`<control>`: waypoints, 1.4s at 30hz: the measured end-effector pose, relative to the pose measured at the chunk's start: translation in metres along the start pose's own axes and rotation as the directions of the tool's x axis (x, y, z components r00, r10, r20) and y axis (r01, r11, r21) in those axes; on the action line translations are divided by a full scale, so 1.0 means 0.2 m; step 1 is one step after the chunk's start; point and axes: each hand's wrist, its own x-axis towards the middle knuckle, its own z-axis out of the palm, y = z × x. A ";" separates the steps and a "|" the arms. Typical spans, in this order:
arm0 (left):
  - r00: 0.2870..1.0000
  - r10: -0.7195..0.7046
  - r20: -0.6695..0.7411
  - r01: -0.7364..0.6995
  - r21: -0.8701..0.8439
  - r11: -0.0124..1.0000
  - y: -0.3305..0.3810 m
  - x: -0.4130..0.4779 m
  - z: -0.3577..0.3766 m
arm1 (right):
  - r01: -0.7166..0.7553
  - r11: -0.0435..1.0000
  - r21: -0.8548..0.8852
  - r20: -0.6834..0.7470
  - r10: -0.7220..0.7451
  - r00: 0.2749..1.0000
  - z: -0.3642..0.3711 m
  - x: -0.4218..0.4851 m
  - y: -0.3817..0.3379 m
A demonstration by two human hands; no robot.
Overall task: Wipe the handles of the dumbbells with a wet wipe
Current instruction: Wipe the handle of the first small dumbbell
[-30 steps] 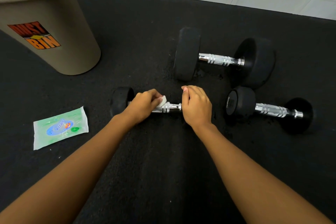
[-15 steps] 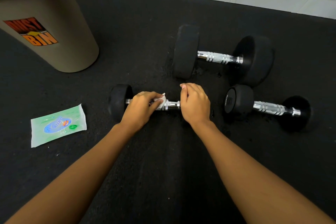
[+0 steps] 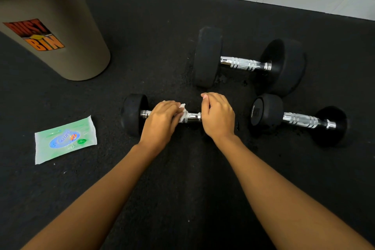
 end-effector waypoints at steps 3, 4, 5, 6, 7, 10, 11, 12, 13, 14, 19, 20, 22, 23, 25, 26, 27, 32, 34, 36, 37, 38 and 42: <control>1.000 0.028 0.005 -0.027 -0.024 0.999 0.02 -0.03 0.02 | 0.001 1.000 0.001 0.003 -0.001 1.000 0.00 0.00 0.00; 0.999 0.046 0.017 -0.045 -0.016 0.999 0.01 -0.05 0.01 | -0.001 1.000 0.002 0.005 0.001 1.000 0.00 0.00 0.00; 0.998 0.064 0.029 -0.064 -0.001 0.998 0.00 -0.06 0.01 | -0.004 1.000 0.001 0.008 0.004 1.000 0.00 0.00 0.00; 0.996 0.079 0.039 -0.080 0.013 0.997 -0.02 -0.08 0.00 | -0.005 1.000 0.001 0.009 0.005 1.000 0.00 0.00 0.00; 0.995 0.090 0.044 -0.091 0.023 0.996 -0.04 -0.08 -0.01 | -0.004 1.000 0.002 0.007 0.004 1.000 0.00 0.01 0.00; 0.995 0.091 0.026 -0.092 0.043 0.995 -0.06 -0.07 -0.01 | 0.001 1.000 0.004 -0.005 -0.001 1.000 0.01 0.00 0.00; 0.996 0.083 0.015 -0.083 0.051 0.995 -0.05 -0.06 0.00 | 0.002 1.000 0.002 -0.008 -0.002 1.000 0.01 0.00 0.00; 0.997 0.076 0.003 -0.076 0.055 0.996 -0.03 -0.05 0.01 | 0.001 1.000 0.003 -0.007 -0.001 1.000 0.01 0.00 0.00; 0.997 0.076 -0.009 -0.076 0.052 0.996 -0.01 -0.05 0.02 | 0.000 1.000 0.004 -0.006 0.000 1.000 0.01 0.00 0.00; 0.996 0.085 -0.019 -0.085 0.044 0.995 0.00 -0.05 0.03 | 0.000 1.000 0.003 -0.005 0.000 1.000 0.01 0.00 0.00; 0.982 0.185 -0.037 -0.183 0.055 0.982 -0.06 -0.10 0.03 | 0.002 1.000 0.010 -0.014 -0.002 1.000 0.01 0.00 0.00; 0.980 0.194 -0.042 -0.191 0.058 0.980 -0.07 -0.10 0.03 | 0.001 1.000 0.012 -0.014 -0.001 1.000 0.01 0.00 0.00; 0.981 0.188 -0.056 -0.185 0.056 0.981 -0.07 -0.08 0.04 | -0.002 1.000 0.012 -0.013 0.002 1.000 0.01 0.00 0.01; 0.981 0.184 -0.064 -0.180 0.054 0.982 -0.06 -0.09 0.05 | -0.002 1.000 0.011 -0.012 0.002 1.000 0.01 0.00 0.01; 0.978 0.195 -0.070 -0.192 0.050 0.980 -0.04 -0.09 0.07 | -0.001 1.000 0.013 -0.011 0.002 1.000 0.01 0.00 0.01; 0.975 0.211 -0.067 -0.208 0.047 0.977 -0.04 -0.10 0.07 | -0.001 1.000 0.016 -0.014 0.001 1.000 0.01 0.00 0.01; 0.971 0.228 -0.065 -0.225 0.043 0.973 -0.04 -0.10 0.07 | 0.001 1.000 0.020 -0.018 0.000 1.000 0.01 0.00 0.01; 0.973 0.227 -0.047 -0.226 0.023 0.974 -0.06 -0.09 0.04 | 0.008 1.000 0.017 -0.027 -0.007 1.000 0.01 0.00 0.01; 0.984 0.175 -0.037 -0.175 0.023 0.984 -0.04 -0.06 0.05 | 0.005 1.000 0.016 -0.010 -0.004 1.000 0.01 0.00 0.01; 0.989 0.145 -0.028 -0.144 0.030 0.989 -0.01 -0.04 0.06 | -0.003 1.000 0.015 0.004 0.003 1.000 0.01 0.01 0.01; 0.988 0.153 -0.021 -0.152 0.044 0.987 0.00 -0.03 0.06 | -0.006 1.000 0.016 0.006 0.006 1.000 0.01 0.01 0.01; 0.985 0.175 -0.010 -0.174 0.065 0.983 0.00 -0.03 0.07 | -0.006 1.000 0.016 0.004 0.006 1.000 0.01 0.01 0.01; 0.961 0.266 0.080 -0.275 0.141 0.951 -0.04 -0.06 0.02 | 0.003 1.000 0.015 -0.004 -0.003 1.000 0.01 0.00 0.01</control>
